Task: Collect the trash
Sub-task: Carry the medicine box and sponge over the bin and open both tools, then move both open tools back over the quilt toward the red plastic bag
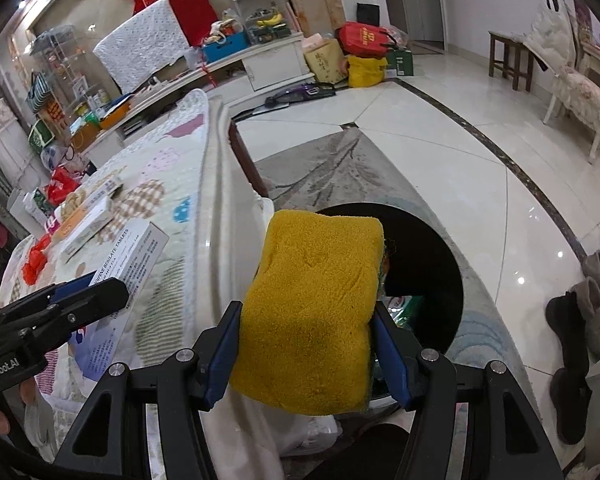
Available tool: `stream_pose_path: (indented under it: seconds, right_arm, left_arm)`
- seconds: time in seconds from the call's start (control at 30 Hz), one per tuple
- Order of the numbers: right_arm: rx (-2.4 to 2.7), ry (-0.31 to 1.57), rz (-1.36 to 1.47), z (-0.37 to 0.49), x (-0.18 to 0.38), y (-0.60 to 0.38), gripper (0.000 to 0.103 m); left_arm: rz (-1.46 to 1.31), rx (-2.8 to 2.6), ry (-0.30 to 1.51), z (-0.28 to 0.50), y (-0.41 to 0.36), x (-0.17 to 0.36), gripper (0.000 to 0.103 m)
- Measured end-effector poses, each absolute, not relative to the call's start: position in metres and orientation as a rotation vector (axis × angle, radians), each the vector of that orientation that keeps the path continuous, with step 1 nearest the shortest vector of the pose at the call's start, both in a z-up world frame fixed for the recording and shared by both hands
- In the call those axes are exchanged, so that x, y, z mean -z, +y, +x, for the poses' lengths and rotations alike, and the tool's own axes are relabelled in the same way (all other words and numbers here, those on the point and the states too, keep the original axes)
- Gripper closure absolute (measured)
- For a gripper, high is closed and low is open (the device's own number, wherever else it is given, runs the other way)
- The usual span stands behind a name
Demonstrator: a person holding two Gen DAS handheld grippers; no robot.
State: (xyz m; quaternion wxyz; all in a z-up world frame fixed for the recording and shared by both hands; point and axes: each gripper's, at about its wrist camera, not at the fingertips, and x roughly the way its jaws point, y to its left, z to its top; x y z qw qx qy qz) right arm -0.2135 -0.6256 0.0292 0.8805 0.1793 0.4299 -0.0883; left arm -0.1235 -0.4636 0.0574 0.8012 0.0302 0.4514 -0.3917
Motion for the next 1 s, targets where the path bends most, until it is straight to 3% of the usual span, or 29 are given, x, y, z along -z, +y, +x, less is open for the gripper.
stream_pose_path:
  seconds: [0.2, 0.27, 0.33, 0.4, 1.0]
  right_arm:
    - [0.215, 0.888, 0.399, -0.211, -0.028, -0.644, 0.041]
    - [0.235, 0.879, 0.408, -0.209, -0.028, -0.652, 0.034]
    - [0.255, 0.872, 0.409, -0.206, -0.025, -0.659, 0.018]
    - [0.279, 0.870, 0.425, -0.210, -0.022, -0.665, 0.017]
    - [0.228, 0.890, 0.397, -0.213, -0.028, -0.633, 0.017]
  left_arm:
    - [0.038, 0.870, 0.975, -0.117, -0.485, -0.056, 0.059]
    - [0.010, 0.881, 0.979, -0.115, -0.488, -0.055, 0.057]
    - [-0.031, 0.906, 0.980, -0.112, -0.490, -0.055, 0.054]
    - [-0.044, 0.920, 0.966, -0.112, -0.491, -0.057, 0.036]
    - [0.044, 0.788, 0.866, -0.120, -0.449, -0.062, 0.036]
